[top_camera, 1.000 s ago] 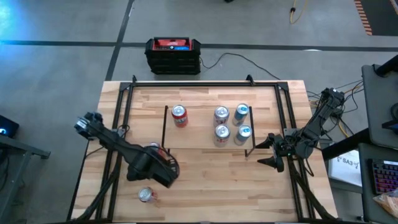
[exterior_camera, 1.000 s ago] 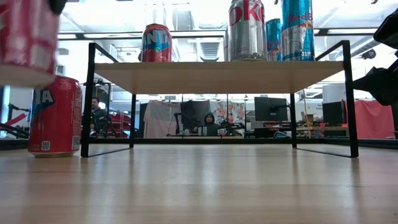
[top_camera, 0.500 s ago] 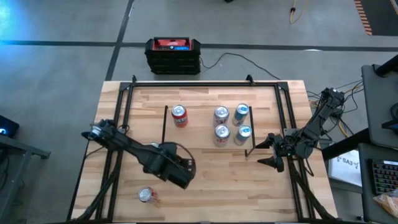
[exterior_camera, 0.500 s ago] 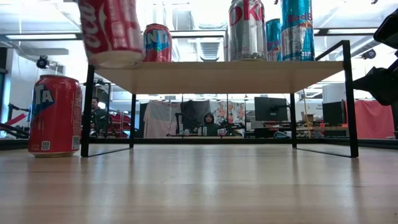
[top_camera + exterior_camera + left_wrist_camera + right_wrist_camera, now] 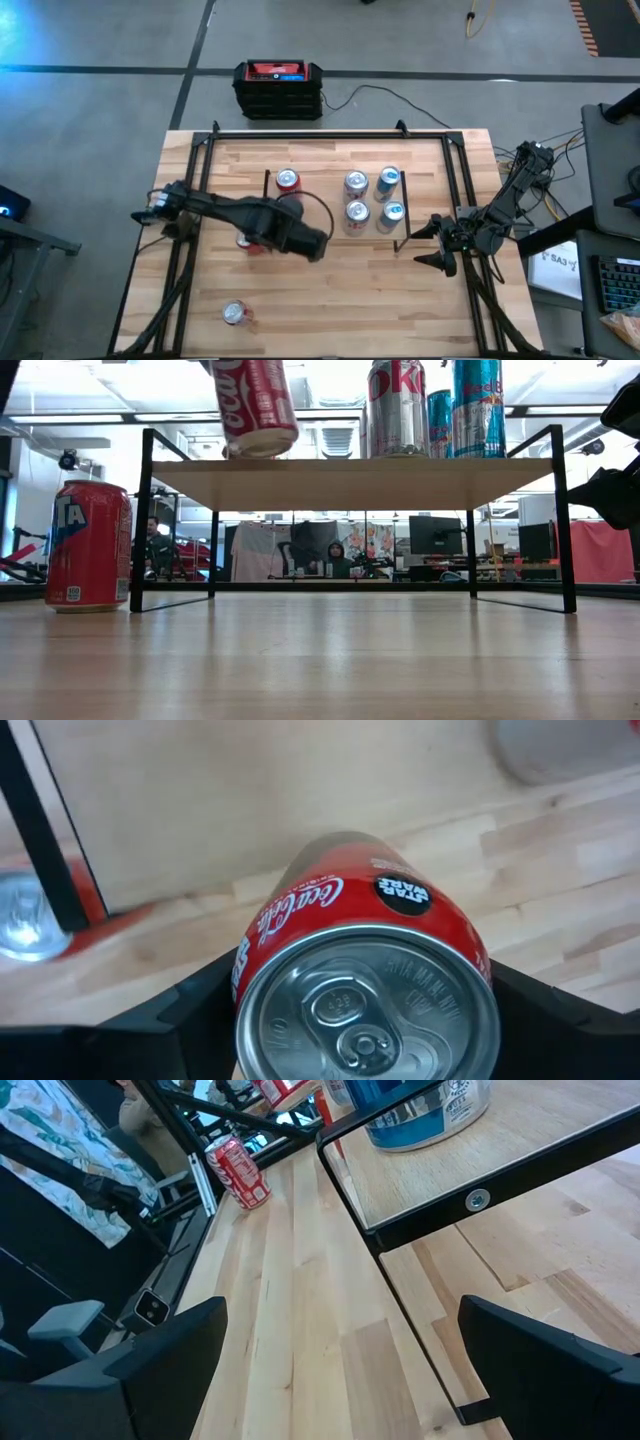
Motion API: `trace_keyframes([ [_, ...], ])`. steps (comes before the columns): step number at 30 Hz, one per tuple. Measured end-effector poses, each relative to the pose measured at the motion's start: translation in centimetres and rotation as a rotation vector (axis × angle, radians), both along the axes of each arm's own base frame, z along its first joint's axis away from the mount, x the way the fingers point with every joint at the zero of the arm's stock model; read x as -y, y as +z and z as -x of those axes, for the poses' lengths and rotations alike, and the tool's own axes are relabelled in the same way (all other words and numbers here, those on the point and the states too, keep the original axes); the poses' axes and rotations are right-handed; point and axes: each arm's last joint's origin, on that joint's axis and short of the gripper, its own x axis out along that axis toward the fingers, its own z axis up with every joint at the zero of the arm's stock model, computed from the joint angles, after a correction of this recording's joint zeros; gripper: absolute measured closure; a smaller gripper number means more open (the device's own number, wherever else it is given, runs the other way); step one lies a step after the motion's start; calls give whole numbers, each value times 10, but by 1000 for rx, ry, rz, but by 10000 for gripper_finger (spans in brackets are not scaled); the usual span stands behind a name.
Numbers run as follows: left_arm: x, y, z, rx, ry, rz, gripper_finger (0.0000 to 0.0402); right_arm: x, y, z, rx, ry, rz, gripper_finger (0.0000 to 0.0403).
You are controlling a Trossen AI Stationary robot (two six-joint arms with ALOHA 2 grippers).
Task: Place canned beverage on shelf
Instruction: Put the top red white soda can on the shelf
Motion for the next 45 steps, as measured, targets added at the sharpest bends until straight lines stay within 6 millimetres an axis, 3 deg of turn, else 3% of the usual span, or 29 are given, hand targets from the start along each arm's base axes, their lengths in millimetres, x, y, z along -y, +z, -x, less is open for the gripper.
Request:
trace_keyframes([
  [18, -50, 7, -11, -16, -129, -56, 90, 0, 0, 0, 0, 0, 0, 19],
  [40, -63, 0, -12, -50, -143, -80, 87, 0, 0, 0, 0, 0, 0, 19],
  [45, -63, -4, -12, -75, -138, -65, 60, 0, 0, 0, 0, 0, 0, 19],
])
